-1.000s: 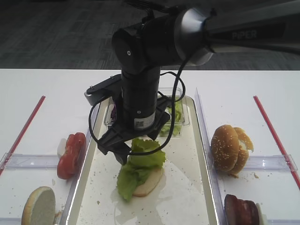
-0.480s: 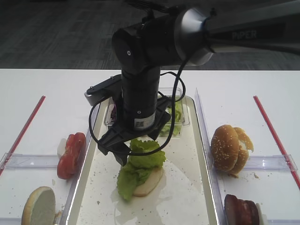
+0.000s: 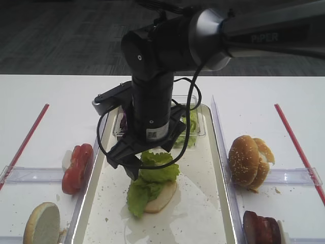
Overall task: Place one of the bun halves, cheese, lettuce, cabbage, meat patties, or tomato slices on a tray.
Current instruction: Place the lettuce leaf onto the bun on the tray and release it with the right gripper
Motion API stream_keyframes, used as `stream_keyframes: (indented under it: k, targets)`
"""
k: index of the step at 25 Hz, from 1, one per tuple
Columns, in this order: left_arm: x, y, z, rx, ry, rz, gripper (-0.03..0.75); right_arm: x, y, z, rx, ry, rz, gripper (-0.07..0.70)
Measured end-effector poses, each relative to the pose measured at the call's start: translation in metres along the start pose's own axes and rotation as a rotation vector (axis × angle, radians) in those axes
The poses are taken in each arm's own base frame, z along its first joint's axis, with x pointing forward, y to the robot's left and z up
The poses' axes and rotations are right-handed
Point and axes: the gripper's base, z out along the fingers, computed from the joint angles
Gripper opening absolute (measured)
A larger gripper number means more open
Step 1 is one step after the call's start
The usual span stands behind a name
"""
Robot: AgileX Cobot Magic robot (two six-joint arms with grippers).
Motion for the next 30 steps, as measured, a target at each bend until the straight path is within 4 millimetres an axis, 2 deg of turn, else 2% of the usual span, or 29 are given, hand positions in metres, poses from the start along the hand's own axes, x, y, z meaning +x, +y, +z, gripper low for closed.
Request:
stream_keyframes:
  k: [5, 16, 30]
  targets:
    - [0.000, 0.000, 0.000, 0.000, 0.000, 0.000, 0.493, 0.002, -0.002, -0.002, 0.022, 0.035, -0.013, 0.654]
    - [0.000, 0.000, 0.000, 0.000, 0.000, 0.000, 0.493, -0.018, -0.002, -0.045, 0.051, -0.029, -0.053, 0.654]
    - [0.000, 0.000, 0.000, 0.000, 0.000, 0.000, 0.493, -0.020, -0.001, -0.050, 0.048, -0.043, -0.055, 0.629]
